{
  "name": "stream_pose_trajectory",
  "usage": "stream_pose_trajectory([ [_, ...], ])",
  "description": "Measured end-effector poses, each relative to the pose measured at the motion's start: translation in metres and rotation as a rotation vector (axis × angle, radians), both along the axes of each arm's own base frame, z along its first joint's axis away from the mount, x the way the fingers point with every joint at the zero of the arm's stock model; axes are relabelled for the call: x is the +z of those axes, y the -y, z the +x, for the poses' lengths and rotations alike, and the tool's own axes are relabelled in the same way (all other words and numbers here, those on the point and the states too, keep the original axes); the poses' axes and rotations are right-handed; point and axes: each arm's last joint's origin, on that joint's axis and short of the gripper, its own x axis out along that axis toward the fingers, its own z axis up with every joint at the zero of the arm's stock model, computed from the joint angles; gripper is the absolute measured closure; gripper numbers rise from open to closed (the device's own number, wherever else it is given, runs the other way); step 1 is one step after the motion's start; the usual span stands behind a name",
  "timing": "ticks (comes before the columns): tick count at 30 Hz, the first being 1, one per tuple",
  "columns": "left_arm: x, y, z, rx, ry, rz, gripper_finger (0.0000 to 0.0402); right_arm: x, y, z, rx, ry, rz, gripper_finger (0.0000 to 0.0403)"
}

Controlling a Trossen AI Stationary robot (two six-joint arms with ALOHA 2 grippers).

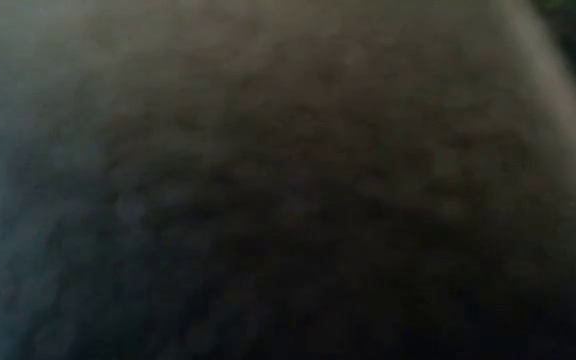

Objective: Pick and place slides into the shelf
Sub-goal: Adjust the black slipper under the shelf

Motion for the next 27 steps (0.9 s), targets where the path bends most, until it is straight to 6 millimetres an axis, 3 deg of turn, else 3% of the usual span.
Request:
stream_pose_trajectory([
  [4, 0.001, 0.019, -0.008, -0.002, 0.026, -0.061, 0.0401, 0.0, -0.002, 0.0, 0.052, -0.024, 0.027, 0.0403],
  [11, -0.022, 0.036, -0.012, 0.143, -0.005, -0.035, 0.0401, 0.002, -0.006, 0.004, 0.131, -0.008, 0.065, 0.0403],
  [17, -0.037, 0.055, 0.009, 0.132, 0.049, -0.06, 0.0401, 0.004, -0.009, 0.006, 0.164, 0.007, 0.081, 0.0403],
  [27, -0.04, 0.089, 0.05, 0.149, 0.052, -0.014, 0.0401, 0.004, -0.008, 0.006, 0.158, 0.005, 0.091, 0.0403],
])
